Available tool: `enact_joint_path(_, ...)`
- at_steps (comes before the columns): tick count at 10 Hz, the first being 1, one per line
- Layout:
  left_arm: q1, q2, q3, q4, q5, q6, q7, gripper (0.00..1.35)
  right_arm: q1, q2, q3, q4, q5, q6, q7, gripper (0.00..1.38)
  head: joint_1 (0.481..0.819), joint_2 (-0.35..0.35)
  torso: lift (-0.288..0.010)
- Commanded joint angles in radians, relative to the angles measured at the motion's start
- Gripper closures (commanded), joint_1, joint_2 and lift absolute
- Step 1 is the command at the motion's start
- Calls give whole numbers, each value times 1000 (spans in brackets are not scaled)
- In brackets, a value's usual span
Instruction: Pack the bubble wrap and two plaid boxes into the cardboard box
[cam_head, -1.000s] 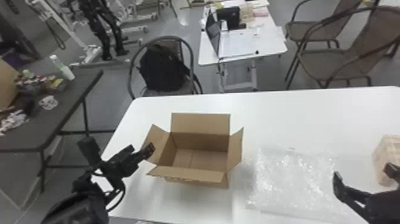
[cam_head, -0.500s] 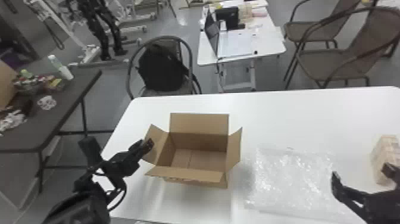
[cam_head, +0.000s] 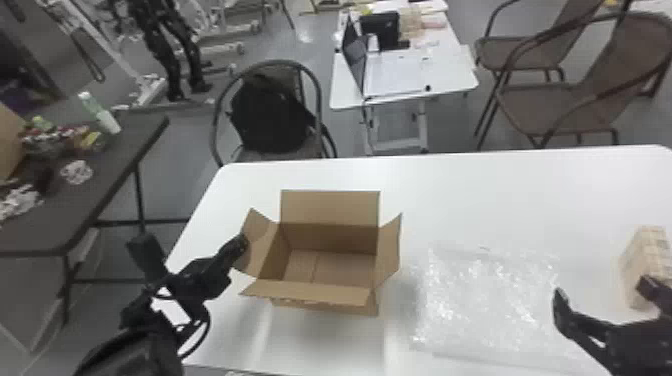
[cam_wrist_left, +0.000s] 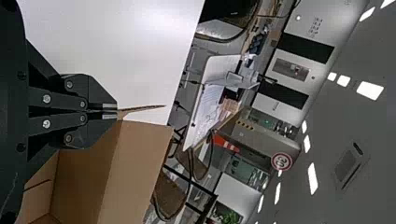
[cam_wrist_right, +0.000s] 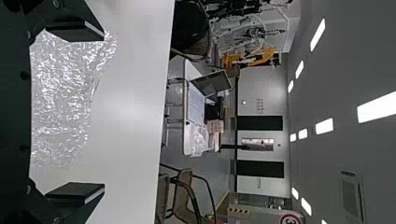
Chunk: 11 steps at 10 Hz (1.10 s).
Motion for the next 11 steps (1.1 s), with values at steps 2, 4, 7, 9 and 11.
enact_joint_path(2,4,-7,3,-1,0,-5,0,1200,-29,1,-2,46,-31,8,-12,156,695,282,-50)
enact_joint_path(4,6,-13,1,1,-3,-10,1,1200,-101,3,-2,144,-119,57,-32,156,695,271,-50)
enact_joint_path(7,4,-16,-2,1,-3,-21,5,1200,-126,-12,29,122,-163,201,-86,156,695,261,-50)
enact_joint_path(9,4,-17,1,2,-1,-25,6,1200,-134,-12,39,122,-71,222,-84,156,695,270,-50)
enact_joint_path(11,2,-14,-4,4,0,-25,6,1200,-210,-20,53,234,-57,215,-5,154,695,279,-50)
